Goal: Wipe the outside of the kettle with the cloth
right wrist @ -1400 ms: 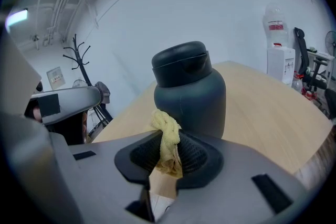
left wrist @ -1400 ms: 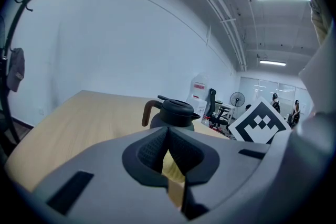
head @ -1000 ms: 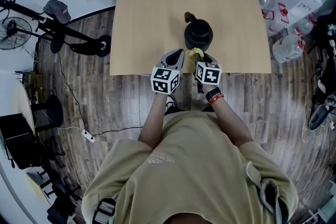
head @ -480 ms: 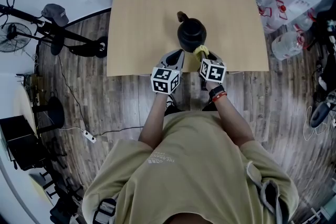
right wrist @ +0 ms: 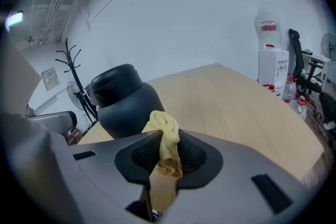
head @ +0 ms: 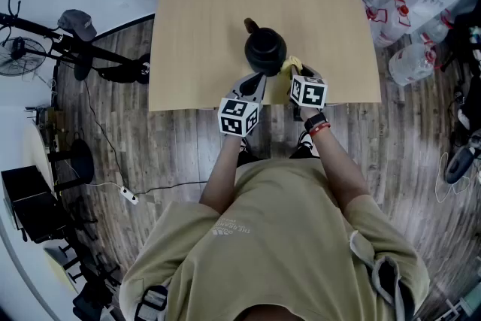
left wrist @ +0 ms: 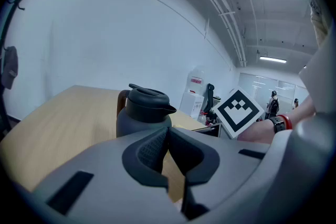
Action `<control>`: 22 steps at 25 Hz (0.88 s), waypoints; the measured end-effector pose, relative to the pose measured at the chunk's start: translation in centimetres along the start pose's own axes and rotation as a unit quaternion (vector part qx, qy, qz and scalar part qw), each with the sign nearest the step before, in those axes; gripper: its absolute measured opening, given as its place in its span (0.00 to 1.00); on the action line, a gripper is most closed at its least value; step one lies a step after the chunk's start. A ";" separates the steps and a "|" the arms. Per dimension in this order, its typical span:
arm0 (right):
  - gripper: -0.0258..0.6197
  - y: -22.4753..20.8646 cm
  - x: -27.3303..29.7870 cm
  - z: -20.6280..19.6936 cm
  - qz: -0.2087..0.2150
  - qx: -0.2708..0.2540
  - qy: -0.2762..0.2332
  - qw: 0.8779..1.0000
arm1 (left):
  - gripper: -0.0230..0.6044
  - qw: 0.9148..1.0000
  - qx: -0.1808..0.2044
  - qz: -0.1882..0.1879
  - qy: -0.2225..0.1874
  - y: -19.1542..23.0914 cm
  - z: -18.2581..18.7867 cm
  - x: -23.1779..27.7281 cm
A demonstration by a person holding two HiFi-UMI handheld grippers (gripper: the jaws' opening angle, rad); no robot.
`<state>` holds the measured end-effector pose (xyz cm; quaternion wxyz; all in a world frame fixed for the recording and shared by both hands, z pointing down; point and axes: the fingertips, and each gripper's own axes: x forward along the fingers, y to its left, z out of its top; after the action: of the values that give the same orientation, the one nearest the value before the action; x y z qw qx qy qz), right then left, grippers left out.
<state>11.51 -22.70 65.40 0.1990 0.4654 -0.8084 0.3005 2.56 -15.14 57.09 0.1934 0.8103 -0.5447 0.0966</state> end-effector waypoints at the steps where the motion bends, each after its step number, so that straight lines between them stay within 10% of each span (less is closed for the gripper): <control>1: 0.18 -0.4 0.2 0.3 0.003 -0.005 0.002 1.000 | 0.08 1.000 0.000 0.000 0.001 -0.3 0.0 0.3; 22: 0.18 -3.6 6.0 5.7 0.054 -0.120 0.030 0.991 | 0.08 0.999 -0.009 0.032 0.011 -2.4 -0.6 3.1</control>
<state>11.44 -31.73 65.90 0.2609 0.3850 -0.8562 0.2249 5.98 -16.71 58.31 0.2040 0.7897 -0.5687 0.1066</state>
